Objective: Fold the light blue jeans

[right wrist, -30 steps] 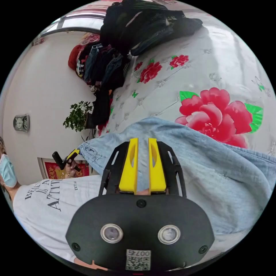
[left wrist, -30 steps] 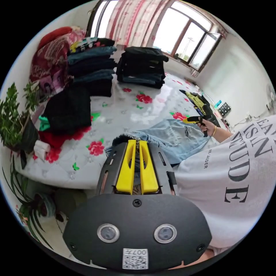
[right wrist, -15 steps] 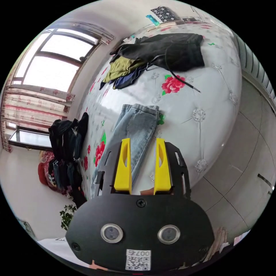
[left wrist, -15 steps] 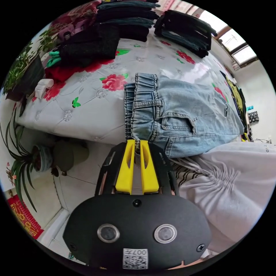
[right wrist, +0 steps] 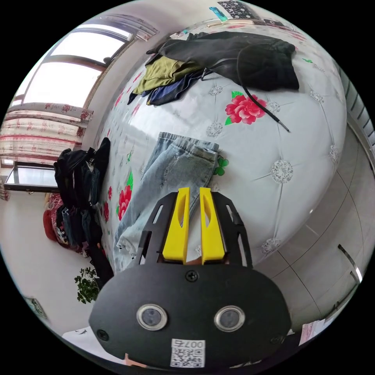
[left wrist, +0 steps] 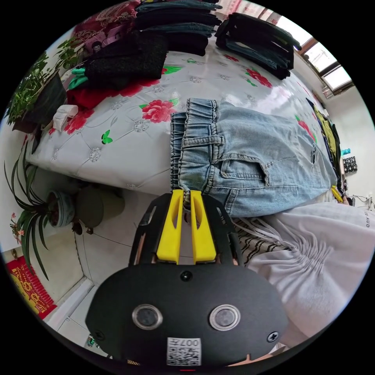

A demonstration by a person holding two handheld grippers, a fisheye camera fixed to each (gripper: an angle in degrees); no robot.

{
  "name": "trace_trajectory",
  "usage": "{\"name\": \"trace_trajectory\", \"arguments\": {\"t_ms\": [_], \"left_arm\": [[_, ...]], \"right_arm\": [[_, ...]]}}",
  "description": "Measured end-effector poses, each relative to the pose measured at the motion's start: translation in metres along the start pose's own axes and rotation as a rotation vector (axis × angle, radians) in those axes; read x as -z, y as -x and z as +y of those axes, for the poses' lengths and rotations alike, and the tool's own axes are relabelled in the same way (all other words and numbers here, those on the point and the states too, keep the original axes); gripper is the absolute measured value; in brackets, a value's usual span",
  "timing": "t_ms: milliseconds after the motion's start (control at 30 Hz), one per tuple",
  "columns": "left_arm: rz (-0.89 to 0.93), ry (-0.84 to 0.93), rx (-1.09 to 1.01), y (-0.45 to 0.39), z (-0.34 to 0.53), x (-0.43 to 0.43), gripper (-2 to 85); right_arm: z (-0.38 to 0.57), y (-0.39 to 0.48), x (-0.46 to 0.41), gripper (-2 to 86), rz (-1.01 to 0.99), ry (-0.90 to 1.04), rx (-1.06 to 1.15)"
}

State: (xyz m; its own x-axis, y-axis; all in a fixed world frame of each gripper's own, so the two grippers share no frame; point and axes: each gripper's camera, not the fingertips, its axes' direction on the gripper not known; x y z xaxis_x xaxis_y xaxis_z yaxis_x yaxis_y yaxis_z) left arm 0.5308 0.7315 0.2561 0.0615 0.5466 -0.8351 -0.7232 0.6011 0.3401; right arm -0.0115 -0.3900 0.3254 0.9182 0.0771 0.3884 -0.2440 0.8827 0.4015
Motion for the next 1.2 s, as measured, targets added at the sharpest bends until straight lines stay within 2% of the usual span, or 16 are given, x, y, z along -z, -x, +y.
{"name": "trace_trajectory", "arguments": {"t_ms": [133, 333, 433, 500, 533, 600, 667, 733, 800, 900, 933, 1067, 1200], "left_arm": [[-0.001, -0.007, 0.01, -0.004, 0.002, -0.005, 2.8], [0.007, 0.001, 0.021, -0.009, 0.001, -0.01, 2.9], [0.001, 0.011, 0.015, -0.012, -0.002, -0.012, 3.0], [0.0, 0.011, 0.018, -0.014, -0.002, -0.014, 3.1], [0.001, 0.011, 0.019, -0.014, -0.003, -0.014, 3.1], [0.002, 0.014, 0.015, -0.016, -0.004, -0.015, 3.1], [0.001, 0.02, 0.008, -0.017, -0.005, -0.014, 3.0], [-0.004, 0.02, 0.001, -0.02, -0.007, -0.012, 3.1], [-0.016, 0.012, -0.01, -0.024, -0.008, -0.01, 3.0], [-0.033, 0.01, -0.03, -0.028, -0.009, -0.009, 2.8], [-0.034, 0.01, -0.034, -0.028, -0.01, -0.009, 2.8], [-0.011, 0.006, -0.033, -0.024, -0.011, -0.005, 2.2], [-0.022, 0.028, -0.04, -0.023, -0.018, -0.003, 2.1]], "right_arm": [[0.002, -0.007, 0.005, 5.1, 0.009, -0.036, -0.033], [-0.008, -0.002, 0.011, 0.8, -0.027, -0.06, -0.025], [-0.015, 0.032, 0.025, 0.1, -0.084, -0.056, 0.095], [-0.02, 0.059, 0.041, -0.1, -0.214, -0.068, 0.157], [-0.026, 0.082, 0.054, -0.2, -0.34, -0.067, 0.209], [-0.032, 0.128, 0.082, -0.2, -0.496, -0.078, 0.348], [-0.024, 0.194, 0.136, -0.2, -0.6, -0.15, 0.628], [-0.011, 0.22, 0.171, -0.2, -0.633, -0.218, 0.788], [-0.005, 0.223, 0.186, -0.2, -0.591, -0.256, 0.834], [-0.015, 0.184, 0.154, -0.3, -0.401, -0.223, 0.694], [-0.023, 0.153, 0.13, -0.3, -0.344, -0.185, 0.576], [-0.029, 0.017, 0.058, -0.2, -0.287, -0.071, 0.127], [-0.016, -0.037, 0.038, -0.2, -0.253, -0.038, -0.009]]}}
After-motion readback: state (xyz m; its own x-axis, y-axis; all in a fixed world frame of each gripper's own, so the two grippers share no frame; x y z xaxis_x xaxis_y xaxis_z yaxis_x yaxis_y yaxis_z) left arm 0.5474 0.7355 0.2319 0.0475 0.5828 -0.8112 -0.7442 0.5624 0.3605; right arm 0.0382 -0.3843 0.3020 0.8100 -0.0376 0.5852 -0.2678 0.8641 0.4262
